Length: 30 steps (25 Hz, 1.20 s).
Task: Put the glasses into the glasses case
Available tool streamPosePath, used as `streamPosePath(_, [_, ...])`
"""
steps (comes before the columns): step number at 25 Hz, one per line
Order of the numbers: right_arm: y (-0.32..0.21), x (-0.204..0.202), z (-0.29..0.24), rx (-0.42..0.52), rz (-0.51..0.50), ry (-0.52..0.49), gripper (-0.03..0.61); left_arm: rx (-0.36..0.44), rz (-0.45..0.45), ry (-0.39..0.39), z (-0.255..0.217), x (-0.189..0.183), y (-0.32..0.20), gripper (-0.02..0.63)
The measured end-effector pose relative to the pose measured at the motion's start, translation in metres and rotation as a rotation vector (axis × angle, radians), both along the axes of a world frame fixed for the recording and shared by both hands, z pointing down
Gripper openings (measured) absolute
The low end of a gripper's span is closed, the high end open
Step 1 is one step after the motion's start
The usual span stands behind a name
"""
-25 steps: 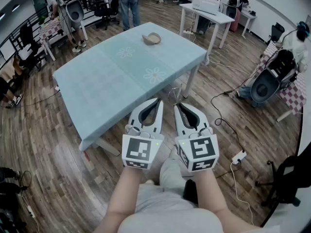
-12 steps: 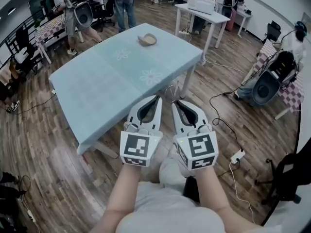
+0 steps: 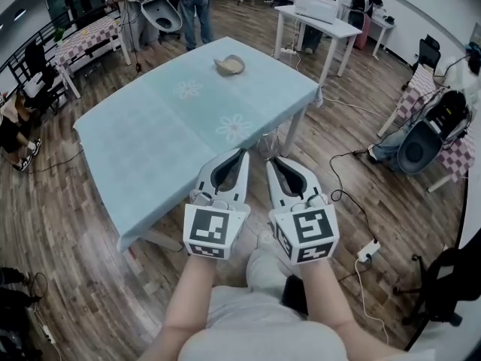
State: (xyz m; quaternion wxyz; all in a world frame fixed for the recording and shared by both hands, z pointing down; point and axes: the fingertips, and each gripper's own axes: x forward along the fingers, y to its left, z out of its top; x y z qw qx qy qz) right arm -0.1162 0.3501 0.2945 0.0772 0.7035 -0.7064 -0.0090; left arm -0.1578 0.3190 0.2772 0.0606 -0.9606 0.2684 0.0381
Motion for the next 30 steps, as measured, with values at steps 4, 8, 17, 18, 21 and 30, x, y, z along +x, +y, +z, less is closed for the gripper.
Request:
streamPosePath(4, [-0.019, 0.015, 0.004, -0.006, -0.008, -0.025, 0.029, -0.013, -0.009, -0.007, 0.005, 0.016, -0.018, 0.009])
streamPosePath(8, [-0.037, 0.032, 0.007, -0.013, -0.019, -0.042, 0.029, -0.025, -0.021, -0.014, 0.009, 0.034, -0.037, 0.009])
streamPosePath(17, [-0.089, 0.064, 0.013, -0.035, -0.059, -0.077, 0.029, -0.053, -0.042, -0.028, 0.015, 0.066, -0.087, 0.009])
streamPosePath(18, [-0.094, 0.066, 0.013, -0.038, -0.066, -0.078, 0.029, -0.057, -0.046, -0.028, 0.015, 0.069, -0.092, 0.009])
streamPosePath(21, [-0.111, 0.076, 0.014, -0.051, -0.084, -0.080, 0.029, -0.071, -0.059, -0.028, 0.016, 0.080, -0.108, 0.009])
streamPosePath(30, [-0.156, 0.124, 0.010, -0.066, -0.139, -0.084, 0.029, -0.068, -0.113, -0.042, 0.011, 0.121, -0.150, 0.009])
